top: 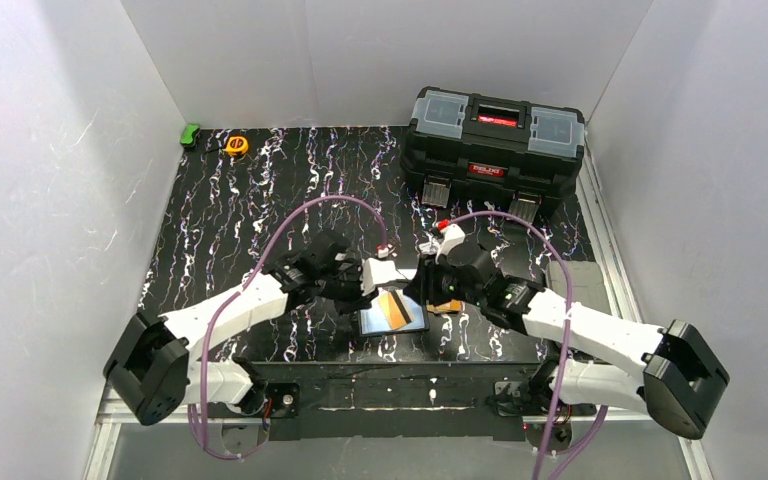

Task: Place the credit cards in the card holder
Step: Insert the credit card into the card holder.

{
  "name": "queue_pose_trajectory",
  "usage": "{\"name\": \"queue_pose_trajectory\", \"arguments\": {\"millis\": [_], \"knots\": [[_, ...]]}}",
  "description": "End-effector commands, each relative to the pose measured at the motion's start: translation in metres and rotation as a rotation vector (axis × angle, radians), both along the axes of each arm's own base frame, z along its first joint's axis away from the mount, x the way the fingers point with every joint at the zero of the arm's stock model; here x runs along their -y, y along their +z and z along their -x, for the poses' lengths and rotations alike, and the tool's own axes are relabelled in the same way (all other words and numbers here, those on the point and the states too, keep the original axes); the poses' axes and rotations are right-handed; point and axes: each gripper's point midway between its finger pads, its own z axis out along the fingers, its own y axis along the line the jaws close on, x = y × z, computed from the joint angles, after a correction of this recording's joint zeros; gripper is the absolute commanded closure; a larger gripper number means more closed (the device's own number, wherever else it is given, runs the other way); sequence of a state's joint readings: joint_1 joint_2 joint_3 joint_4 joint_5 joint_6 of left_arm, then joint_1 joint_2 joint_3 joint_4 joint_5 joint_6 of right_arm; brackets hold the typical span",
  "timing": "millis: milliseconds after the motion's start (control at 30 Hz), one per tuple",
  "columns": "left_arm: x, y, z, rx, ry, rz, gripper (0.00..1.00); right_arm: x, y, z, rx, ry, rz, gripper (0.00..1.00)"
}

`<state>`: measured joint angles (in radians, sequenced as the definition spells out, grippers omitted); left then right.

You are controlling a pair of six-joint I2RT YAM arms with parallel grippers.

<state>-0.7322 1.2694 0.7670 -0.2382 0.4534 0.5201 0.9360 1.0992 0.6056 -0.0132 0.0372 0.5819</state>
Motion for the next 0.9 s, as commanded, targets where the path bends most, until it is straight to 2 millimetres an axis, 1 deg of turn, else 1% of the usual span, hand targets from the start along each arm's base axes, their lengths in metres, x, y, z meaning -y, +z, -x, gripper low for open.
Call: {"name": "queue_pose_trajectory", "arguments": {"millis": [0, 100, 200, 300, 400, 467, 600, 733, 867], "knots": [[-0.01, -0.003, 0.023, -0.003, -0.031, 0.047, 0.78, -0.007, 0.0, -0.021, -0.034, -0.03, -0.088, 0.57], [-0.012, -0.009, 0.025, 0.06, -0.067, 0.074, 0.76, -0.013, -0.012, -0.024, -0.099, -0.02, -0.093, 0.57], [-0.014, -0.019, 0.026, 0.128, -0.133, 0.076, 0.73, -0.018, -0.023, -0.021, -0.145, -0.007, -0.099, 0.57], [-0.016, -0.027, 0.034, 0.151, -0.229, 0.061, 0.71, -0.014, -0.036, -0.016, -0.185, -0.014, -0.085, 0.55], [-0.015, -0.032, 0.036, 0.166, -0.293, 0.052, 0.71, -0.01, -0.045, -0.01, -0.212, -0.017, -0.078, 0.51], [-0.015, -0.036, 0.035, 0.17, -0.319, 0.034, 0.7, -0.007, -0.052, -0.006, -0.233, -0.02, -0.066, 0.48], [-0.016, -0.046, 0.028, 0.182, -0.352, -0.021, 0.7, -0.002, -0.065, 0.001, -0.272, -0.03, -0.043, 0.46], [-0.019, -0.056, 0.023, 0.222, -0.411, -0.063, 0.7, 0.0, -0.072, 0.003, -0.287, -0.03, -0.03, 0.45], [-0.019, -0.061, 0.02, 0.207, -0.419, -0.088, 0.7, -0.001, -0.078, 0.003, -0.303, -0.03, -0.017, 0.46]]}}
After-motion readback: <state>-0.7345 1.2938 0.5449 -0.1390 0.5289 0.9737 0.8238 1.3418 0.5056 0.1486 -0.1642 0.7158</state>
